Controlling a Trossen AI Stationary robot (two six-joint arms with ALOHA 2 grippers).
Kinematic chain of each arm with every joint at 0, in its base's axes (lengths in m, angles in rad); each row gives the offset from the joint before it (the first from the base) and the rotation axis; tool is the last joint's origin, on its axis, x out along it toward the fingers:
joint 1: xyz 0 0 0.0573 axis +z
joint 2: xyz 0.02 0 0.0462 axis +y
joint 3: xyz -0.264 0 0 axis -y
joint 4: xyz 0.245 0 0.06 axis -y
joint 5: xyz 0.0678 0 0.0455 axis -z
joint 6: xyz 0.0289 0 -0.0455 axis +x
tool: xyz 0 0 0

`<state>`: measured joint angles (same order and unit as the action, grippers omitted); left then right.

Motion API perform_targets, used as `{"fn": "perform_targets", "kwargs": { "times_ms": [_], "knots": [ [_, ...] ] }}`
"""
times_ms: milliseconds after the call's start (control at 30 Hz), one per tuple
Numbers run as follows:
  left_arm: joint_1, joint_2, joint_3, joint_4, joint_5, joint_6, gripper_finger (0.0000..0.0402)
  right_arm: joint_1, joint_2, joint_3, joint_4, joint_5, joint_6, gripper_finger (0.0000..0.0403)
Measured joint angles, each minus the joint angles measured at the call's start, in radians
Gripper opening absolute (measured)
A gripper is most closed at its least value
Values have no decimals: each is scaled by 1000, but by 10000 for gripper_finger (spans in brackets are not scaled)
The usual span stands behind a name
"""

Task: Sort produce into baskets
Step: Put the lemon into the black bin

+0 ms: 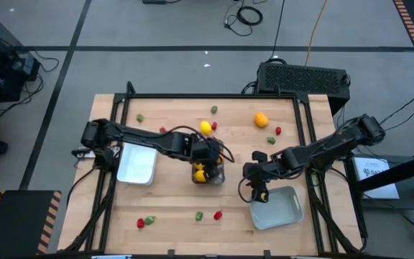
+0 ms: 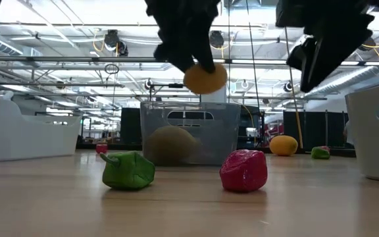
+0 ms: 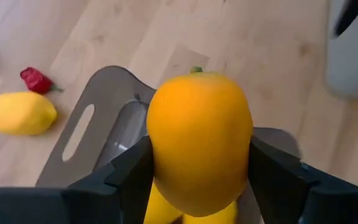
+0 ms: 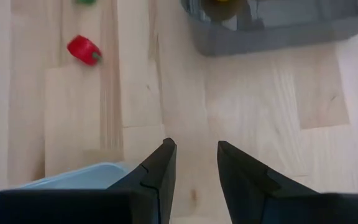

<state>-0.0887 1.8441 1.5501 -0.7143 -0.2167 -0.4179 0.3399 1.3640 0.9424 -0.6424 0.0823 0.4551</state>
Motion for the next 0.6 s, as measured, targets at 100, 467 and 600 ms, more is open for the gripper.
{"fn": "perform_targets", "kwargs": {
  "times_ms": [100,467,600],
  "knots": [
    [3,42,0,13,-18,79,231,22,-29,0,-7,29,-4,109],
    [12,98,0,10,-45,143,232,82,-109,0,-36,135,-10,109],
    [12,98,9,-16,-11,137,232,88,-113,0,-36,168,-17,109]
  ]
}}
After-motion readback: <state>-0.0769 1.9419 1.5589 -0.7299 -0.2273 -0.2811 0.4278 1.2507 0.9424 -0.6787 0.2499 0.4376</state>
